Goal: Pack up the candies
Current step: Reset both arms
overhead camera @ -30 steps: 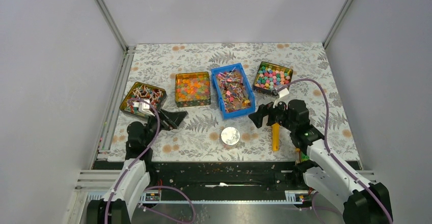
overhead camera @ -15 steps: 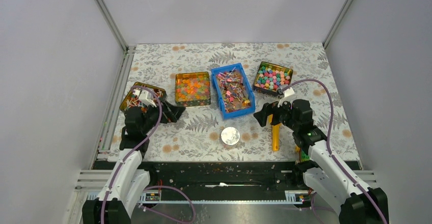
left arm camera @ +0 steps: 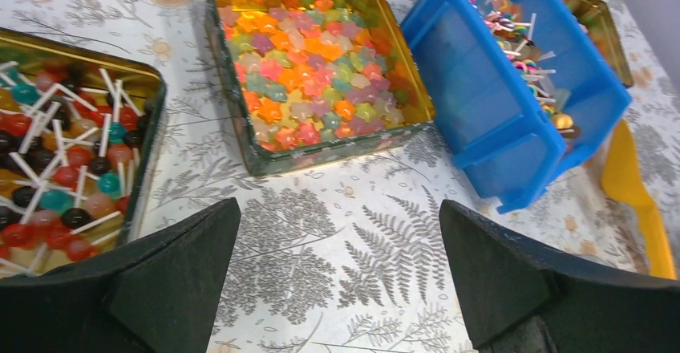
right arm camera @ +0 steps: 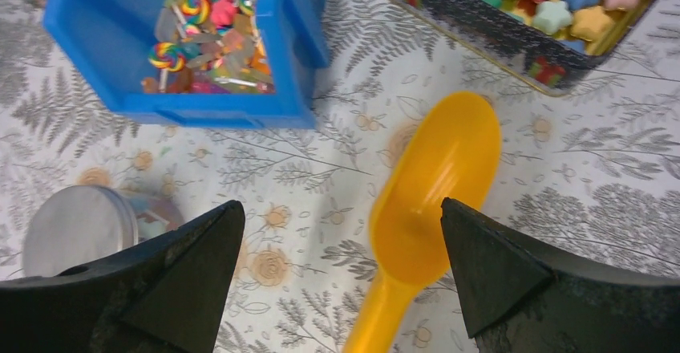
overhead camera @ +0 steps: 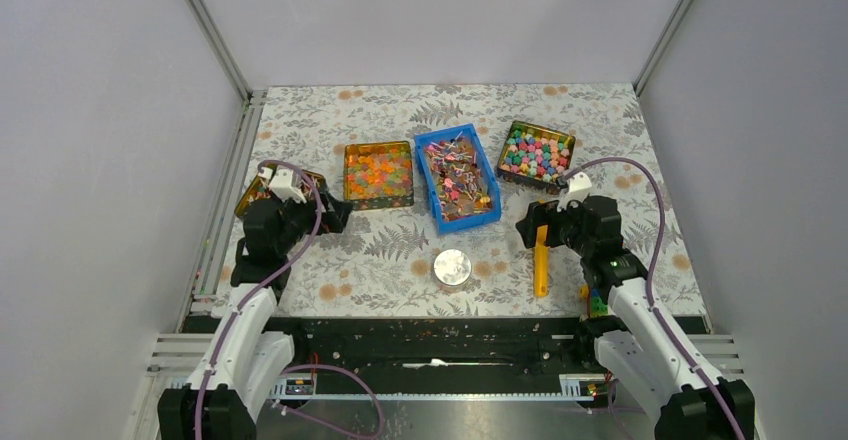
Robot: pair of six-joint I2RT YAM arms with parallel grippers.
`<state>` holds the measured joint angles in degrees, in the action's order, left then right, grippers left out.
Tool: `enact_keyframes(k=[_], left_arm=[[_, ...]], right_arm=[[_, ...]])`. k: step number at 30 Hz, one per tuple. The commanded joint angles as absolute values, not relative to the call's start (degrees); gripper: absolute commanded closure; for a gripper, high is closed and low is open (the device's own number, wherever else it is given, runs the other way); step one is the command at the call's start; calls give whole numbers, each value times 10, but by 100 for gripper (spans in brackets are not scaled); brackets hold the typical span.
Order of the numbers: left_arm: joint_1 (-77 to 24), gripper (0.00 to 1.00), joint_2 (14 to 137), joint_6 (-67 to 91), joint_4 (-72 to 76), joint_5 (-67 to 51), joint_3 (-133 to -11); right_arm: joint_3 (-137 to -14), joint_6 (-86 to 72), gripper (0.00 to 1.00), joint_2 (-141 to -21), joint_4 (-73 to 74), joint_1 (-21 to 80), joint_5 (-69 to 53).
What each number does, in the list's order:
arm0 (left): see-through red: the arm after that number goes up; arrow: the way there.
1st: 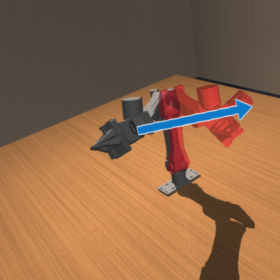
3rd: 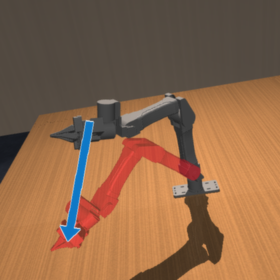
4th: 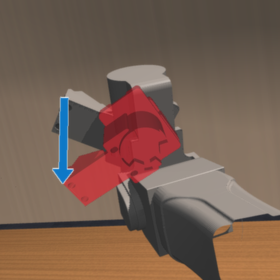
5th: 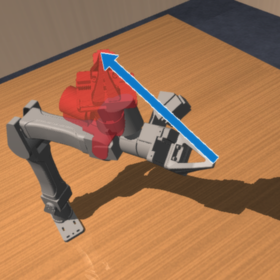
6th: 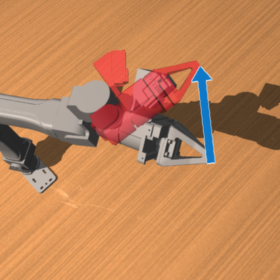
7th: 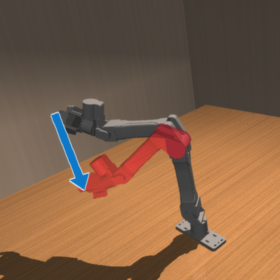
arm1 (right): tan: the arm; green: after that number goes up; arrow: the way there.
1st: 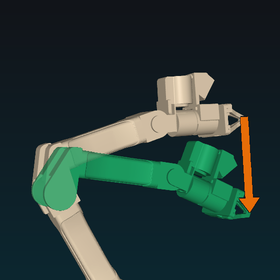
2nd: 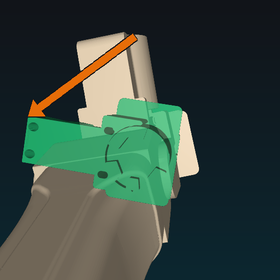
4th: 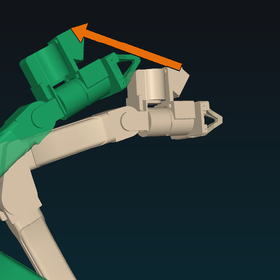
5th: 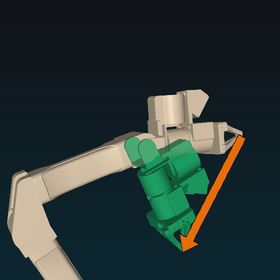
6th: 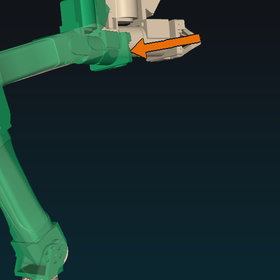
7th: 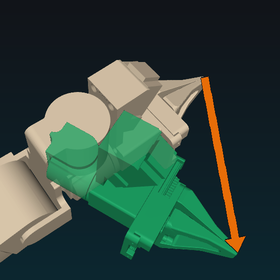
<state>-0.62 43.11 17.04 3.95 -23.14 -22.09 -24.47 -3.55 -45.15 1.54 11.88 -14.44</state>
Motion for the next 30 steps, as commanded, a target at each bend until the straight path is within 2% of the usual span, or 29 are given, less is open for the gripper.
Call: enact_keyframes(k=[1,10,14,30], left_arm=[[-3,1,411,123,92,-164,-219],[-3,1,397,101,168,-70,-165],[-3,1,400,44,186,-82,-153],[-3,1,507,-17,390,-48,-76]], right_arm=[[-258,-3,0,-439,31,95,-99],[-236,-3,0,-441,13,53,-51],[-223,-3,0,-445,-3,34,-24],[-165,27,0,-561,-238,-16,15]])
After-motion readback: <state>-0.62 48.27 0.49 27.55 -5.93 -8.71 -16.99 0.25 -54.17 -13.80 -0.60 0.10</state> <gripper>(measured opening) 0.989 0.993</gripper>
